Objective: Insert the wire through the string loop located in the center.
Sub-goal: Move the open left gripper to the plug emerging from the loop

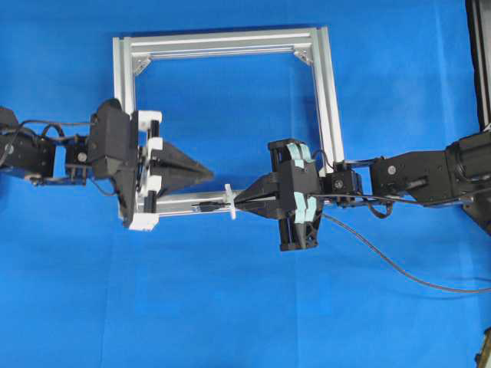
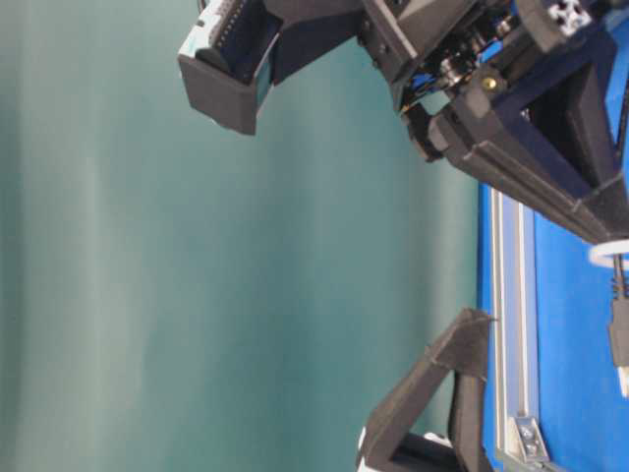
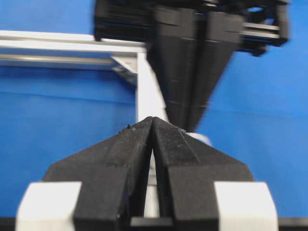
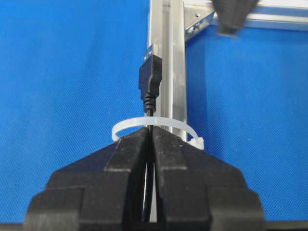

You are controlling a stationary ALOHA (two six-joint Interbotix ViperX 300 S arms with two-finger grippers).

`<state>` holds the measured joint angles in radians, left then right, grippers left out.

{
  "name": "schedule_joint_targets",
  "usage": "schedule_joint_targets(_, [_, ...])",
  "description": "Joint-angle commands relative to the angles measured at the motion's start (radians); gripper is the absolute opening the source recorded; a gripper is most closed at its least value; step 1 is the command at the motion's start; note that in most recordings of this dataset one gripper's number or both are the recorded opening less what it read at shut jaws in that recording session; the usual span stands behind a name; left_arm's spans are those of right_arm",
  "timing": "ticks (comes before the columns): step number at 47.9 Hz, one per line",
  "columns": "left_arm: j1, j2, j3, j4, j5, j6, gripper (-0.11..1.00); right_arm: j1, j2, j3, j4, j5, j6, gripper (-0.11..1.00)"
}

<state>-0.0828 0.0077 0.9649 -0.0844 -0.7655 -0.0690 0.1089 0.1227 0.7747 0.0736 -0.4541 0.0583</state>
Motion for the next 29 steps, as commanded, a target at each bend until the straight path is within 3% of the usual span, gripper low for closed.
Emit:
schedule_joint_targets(1, [-0.023, -0.025, -0.006, 0.002, -0.002, -0.009, 0.0, 0.002, -0.014, -0.02, -0.003, -0.014, 0.0, -0.02])
schedule_joint_targets(22, [-0.028, -0.017, -0.023, 0.002, 0.029, -0.034, 0.01, 0.0, -0.014, -0.018, -0.002, -0.014, -0.003, -0.02])
schedule_joint_targets(24, [-0.026, -0.018, -0.023, 0.002, 0.029, -0.043, 0.05, 0.002, -0.014, -0.018, -0.002, -0.014, -0.005, -0.02])
schedule_joint_targets(29, [-0.028, -0.017, -0.025, 0.002, 0.029, -0.075, 0.31, 0.0, -0.014, -0.02, -0.002, -0.014, -0.005, -0.02])
